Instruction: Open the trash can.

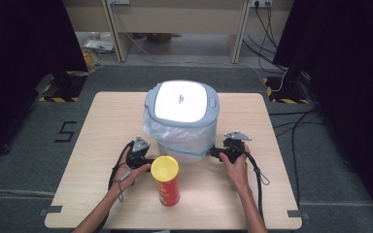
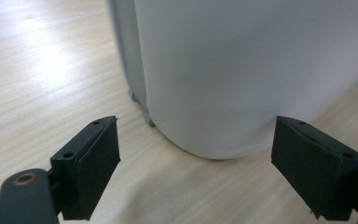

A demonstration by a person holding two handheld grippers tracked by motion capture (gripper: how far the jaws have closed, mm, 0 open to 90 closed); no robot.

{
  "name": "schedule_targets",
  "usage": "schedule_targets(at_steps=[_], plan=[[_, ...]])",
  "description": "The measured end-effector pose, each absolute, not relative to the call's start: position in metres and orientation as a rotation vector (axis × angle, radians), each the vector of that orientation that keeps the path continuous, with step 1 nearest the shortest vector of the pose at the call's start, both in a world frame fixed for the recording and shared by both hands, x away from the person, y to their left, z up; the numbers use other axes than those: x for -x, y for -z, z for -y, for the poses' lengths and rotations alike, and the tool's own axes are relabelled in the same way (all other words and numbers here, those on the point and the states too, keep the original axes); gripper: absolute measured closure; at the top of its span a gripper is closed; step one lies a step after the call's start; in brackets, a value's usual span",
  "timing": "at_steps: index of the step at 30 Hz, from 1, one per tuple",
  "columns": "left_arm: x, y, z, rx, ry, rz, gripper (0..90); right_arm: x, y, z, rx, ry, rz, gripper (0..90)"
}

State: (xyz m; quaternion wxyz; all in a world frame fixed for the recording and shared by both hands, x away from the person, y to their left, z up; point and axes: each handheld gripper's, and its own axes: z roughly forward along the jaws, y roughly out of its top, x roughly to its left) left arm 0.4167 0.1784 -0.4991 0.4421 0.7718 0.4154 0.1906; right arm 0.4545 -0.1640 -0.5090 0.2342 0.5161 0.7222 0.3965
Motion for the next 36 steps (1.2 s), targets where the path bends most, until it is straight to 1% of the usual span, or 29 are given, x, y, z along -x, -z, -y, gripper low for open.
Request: schedule_targets(at_steps=[9, 14, 18, 21, 24, 27, 36], plan=[[-0.432, 0.501, -0.184, -1.877, -0.500, -1.099, 15.6, -0.422, 0.508, 0.158, -1.462, -1.090, -1.964, 14.6], [-0.438, 0.502, -0.183, -1.868, -0.485, -1.110, 15.0, -0.422, 0.504, 0.162, -1.471, -1.108, -2.012, 15.4], [-0.440, 0.502, -0.183, -1.865, -0.480, -1.115, 14.8, -0.429, 0.499, 0.175, -1.473, -1.111, -1.929, 16.0], [-0.442, 0.502, -0.182, -1.869, -0.487, -1.117, 14.9, -0.433, 0.503, 0.179, -1.464, -1.047, -1.950, 16.2], [-0.446, 0.502, -0.181, -1.858, -0.493, -1.130, 15.2, -0.430, 0.505, 0.180, -1.472, -1.072, -1.935, 16.4], [-0.449, 0.503, -0.180, -1.854, -0.494, -1.137, 16.9, -0.422, 0.507, 0.177, -1.483, -1.070, -1.914, 16.5], [-0.454, 0.510, -0.173, -1.858, -0.468, -1.136, 17.0, -0.391, 0.509, 0.163, -1.461, -1.088, -1.924, 16.4]])
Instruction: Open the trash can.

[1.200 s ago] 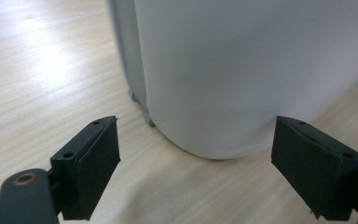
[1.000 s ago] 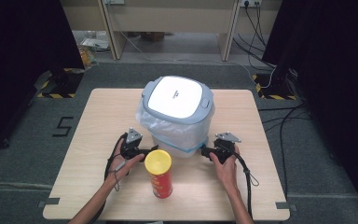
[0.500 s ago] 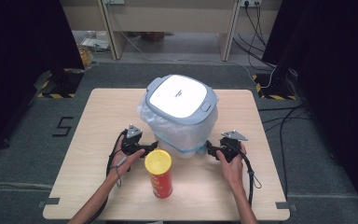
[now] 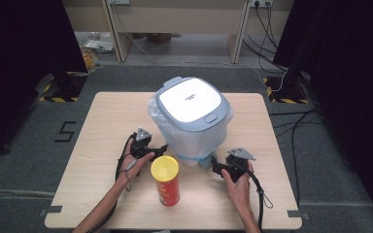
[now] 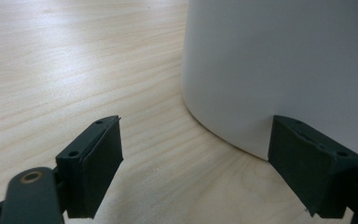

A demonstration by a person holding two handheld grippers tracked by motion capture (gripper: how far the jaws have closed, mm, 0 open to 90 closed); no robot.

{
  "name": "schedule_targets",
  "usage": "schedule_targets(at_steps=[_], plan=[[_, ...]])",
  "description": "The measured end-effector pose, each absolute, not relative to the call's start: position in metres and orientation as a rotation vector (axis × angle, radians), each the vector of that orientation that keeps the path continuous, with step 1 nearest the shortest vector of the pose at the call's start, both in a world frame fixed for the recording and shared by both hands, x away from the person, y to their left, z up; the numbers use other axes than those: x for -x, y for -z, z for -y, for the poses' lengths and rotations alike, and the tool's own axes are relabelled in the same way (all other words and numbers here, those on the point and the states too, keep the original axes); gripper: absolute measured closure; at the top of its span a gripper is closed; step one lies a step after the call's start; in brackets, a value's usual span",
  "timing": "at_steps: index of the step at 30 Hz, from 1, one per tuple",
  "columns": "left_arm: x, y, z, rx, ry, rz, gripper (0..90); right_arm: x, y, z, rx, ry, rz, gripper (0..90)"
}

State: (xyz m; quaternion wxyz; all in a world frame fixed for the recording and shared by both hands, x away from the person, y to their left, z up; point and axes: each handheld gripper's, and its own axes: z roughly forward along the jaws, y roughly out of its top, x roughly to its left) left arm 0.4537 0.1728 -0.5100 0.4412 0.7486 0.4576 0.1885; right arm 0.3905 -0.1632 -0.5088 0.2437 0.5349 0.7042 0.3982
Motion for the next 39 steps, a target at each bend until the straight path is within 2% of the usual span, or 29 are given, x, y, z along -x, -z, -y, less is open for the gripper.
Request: schedule_targets(at_steps=[10, 17, 28, 39], plan=[[-0.439, 0.511, -0.187, -1.922, -0.445, -1.098, 17.1, -0.386, 0.506, 0.159, -1.436, -1.100, -1.956, 15.6], [-0.419, 0.516, -0.203, -1.995, -0.434, -1.068, 16.8, -0.390, 0.507, 0.158, -1.410, -1.186, -1.967, 16.5], [-0.389, 0.520, -0.225, -2.038, -0.438, -1.043, 16.6, -0.388, 0.510, 0.151, -1.387, -1.141, -1.993, 16.7], [-0.373, 0.524, -0.230, -2.083, -0.462, -1.027, 15.7, -0.387, 0.511, 0.149, -1.364, -1.110, -1.996, 16.0]])
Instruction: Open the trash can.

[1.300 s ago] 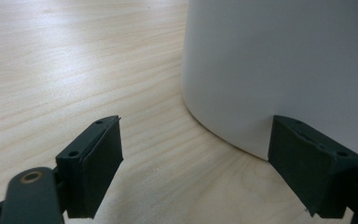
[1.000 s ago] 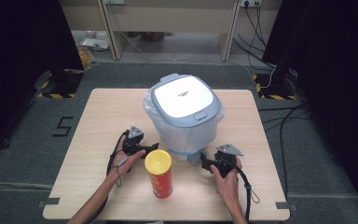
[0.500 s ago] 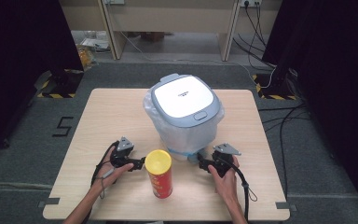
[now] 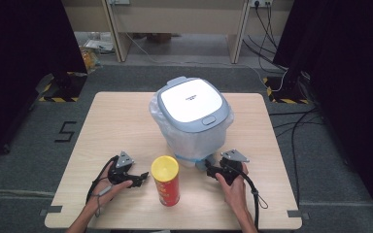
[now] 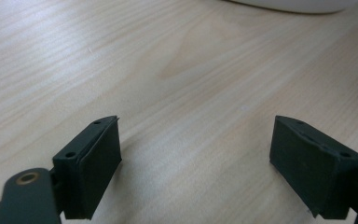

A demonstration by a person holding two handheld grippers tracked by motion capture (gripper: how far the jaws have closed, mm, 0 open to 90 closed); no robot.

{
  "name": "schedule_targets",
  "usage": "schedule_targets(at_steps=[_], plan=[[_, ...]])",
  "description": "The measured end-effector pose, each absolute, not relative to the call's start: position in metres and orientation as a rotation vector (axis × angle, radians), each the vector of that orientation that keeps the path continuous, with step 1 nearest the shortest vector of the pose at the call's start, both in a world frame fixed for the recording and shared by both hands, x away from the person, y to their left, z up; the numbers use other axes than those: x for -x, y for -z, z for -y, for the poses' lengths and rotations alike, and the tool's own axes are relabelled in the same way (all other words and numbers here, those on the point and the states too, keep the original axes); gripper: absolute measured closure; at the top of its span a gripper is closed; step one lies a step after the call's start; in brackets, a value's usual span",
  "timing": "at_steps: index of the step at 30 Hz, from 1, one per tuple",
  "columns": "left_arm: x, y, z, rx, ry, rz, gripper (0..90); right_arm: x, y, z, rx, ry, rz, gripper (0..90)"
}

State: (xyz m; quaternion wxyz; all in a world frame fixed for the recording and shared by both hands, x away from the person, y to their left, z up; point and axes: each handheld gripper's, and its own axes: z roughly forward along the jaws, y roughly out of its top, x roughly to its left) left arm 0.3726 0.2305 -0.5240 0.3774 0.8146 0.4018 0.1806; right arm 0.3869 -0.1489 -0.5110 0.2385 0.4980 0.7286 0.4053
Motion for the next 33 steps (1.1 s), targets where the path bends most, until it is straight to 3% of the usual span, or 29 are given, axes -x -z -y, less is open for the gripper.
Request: schedule_targets(at_steps=[33], plan=[[-0.3696, 0.5241, -0.2320, -2.090, -0.443, -1.027, 14.6, -0.3915, 0.5160, 0.1446, -1.396, -1.008, -2.046, 14.6]])
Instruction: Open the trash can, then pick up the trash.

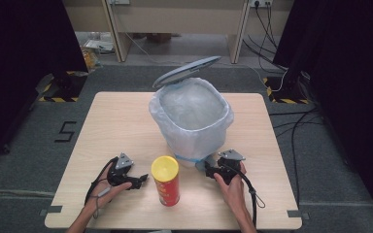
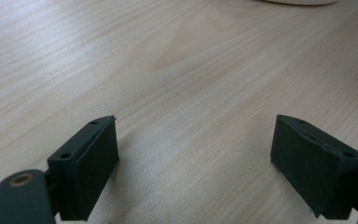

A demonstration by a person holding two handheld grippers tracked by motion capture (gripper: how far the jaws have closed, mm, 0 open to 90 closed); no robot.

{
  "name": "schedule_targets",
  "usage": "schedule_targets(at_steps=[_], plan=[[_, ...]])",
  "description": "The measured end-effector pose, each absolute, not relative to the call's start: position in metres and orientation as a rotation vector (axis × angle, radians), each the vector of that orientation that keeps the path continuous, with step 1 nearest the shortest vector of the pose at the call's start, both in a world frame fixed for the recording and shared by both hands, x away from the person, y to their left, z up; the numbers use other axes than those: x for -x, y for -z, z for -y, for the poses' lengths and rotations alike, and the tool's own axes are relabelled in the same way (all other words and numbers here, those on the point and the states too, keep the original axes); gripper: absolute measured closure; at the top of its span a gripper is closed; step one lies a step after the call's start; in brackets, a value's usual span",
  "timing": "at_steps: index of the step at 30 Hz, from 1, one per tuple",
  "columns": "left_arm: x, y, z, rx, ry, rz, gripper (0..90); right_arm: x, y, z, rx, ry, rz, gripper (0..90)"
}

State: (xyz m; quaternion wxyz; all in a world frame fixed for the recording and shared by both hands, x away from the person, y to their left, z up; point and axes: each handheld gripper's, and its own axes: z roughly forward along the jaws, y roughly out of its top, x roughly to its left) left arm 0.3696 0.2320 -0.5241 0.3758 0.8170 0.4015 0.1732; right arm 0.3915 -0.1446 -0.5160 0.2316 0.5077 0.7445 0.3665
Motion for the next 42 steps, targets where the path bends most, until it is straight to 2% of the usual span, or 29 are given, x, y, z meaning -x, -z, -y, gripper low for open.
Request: schedule_targets(at_steps=[21, 42], plan=[[-0.347, 0.521, -0.236, -2.023, -0.430, -1.020, 15.0, -0.391, 0.516, 0.145, -1.397, -1.008, -2.047, 14.5], [-0.309, 0.502, -0.220, -1.948, -0.370, -0.869, 14.9, -0.391, 0.516, 0.144, -1.397, -1.007, -2.045, 14.5]])
